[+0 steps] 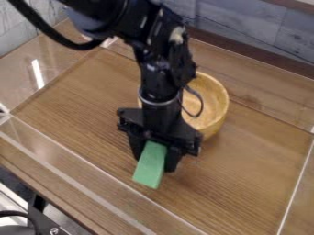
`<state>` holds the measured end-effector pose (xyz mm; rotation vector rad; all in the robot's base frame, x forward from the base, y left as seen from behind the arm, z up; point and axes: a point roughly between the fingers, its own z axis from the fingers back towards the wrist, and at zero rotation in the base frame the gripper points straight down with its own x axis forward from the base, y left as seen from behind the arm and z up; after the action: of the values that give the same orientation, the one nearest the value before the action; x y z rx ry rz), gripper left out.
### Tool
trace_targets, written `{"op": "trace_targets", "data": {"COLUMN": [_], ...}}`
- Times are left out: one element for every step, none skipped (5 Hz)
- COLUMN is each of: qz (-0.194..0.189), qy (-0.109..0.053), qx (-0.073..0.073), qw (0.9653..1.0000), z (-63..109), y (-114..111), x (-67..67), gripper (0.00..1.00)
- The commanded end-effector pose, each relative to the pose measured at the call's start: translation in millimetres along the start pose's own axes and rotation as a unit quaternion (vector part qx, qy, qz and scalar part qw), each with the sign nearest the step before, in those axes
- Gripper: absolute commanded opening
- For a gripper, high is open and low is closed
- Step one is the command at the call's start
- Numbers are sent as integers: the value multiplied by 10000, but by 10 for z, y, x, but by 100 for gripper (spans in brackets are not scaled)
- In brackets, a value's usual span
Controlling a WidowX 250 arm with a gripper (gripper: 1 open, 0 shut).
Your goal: Put green stick into wooden bowl
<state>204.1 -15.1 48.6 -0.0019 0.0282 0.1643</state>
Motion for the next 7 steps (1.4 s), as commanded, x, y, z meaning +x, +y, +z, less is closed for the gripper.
{"op": "trace_targets", "data": {"qz": [91,170,226,216,232,254,278], "qy": [-344,-418,-481,-543,-610,-673,-732], "qx": [-133,-213,-317,-389,-434,-460,-480], "qw": [9993,9988,9981,9975,9969,9963,9958], "z": [252,382,481,533,574,581,589], "y": [-4,-16,-48,-56,-56,-51,-42], "x": [150,207,250,280,317,364,418], "gripper": [0,0,0,0,0,0,0]}}
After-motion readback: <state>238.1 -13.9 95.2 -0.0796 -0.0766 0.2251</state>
